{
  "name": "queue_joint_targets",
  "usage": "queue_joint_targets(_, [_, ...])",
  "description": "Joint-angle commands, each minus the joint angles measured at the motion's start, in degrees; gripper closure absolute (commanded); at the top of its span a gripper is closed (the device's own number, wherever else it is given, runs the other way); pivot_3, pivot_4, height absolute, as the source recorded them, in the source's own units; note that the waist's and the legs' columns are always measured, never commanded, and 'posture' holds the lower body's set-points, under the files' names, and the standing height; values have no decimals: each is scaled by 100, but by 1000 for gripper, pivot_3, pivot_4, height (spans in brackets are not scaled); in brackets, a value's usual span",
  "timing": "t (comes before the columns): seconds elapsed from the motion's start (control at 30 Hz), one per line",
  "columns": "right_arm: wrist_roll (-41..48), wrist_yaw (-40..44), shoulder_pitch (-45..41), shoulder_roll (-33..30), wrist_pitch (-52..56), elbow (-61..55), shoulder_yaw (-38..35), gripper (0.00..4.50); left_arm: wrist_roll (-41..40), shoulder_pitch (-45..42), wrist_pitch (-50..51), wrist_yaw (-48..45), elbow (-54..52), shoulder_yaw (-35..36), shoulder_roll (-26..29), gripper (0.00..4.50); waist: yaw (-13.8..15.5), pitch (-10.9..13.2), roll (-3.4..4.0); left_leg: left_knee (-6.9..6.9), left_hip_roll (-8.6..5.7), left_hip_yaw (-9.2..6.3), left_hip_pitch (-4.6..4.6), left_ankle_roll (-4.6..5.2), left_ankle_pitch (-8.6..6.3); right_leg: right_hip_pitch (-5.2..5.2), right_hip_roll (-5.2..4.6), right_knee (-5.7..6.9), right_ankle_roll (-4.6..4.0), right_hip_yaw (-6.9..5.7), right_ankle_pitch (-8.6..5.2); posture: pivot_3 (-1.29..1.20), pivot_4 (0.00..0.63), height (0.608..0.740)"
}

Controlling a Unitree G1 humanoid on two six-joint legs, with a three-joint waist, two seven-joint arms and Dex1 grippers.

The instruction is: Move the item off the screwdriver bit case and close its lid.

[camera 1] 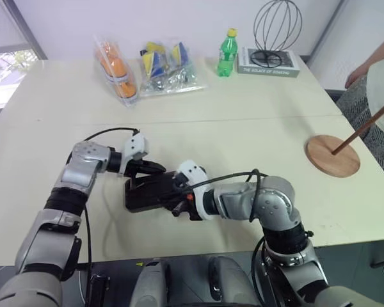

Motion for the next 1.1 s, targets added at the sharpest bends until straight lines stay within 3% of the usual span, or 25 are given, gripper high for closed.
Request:
queue_joint_targets(0.03, [-166, 78, -64, 17, -8, -277, 39, 4452, 52, -29, -105, -51, 3, -71, -33, 4500, 0, 0, 0, 0, 0, 0, 0, 0, 0, 0, 0, 0, 0, 0, 0, 0, 150, 740])
queue_joint_targets(0.4, [-223, 128, 139, 170, 390, -61, -259, 4452, 79, -54, -109, 4, 8, -53, -89, 4500, 1, 0, 0, 0, 0, 0, 0, 0, 0, 0, 0, 0, 0, 0, 0, 0, 150, 740])
queue_joint_targets(0.77, [960, -131, 154, -132, 390, 115, -804, 4452, 108, -111, -222, 76, 152, -44, -166, 4500, -6, 0, 0, 0, -1, -1, -1, 0, 0, 0, -1, -1, 0, -2, 0, 0, 150, 740])
queue_joint_targets(1.1, [1190, -643, 261, -120, 390, 341, -713, 4452, 116, -152, -278, 103, 201, -36, -198, 4500, -2, 0, 0, 0, -1, -1, -1, 0, 0, 0, -1, -1, 0, -1, 0, 0, 150, 740])
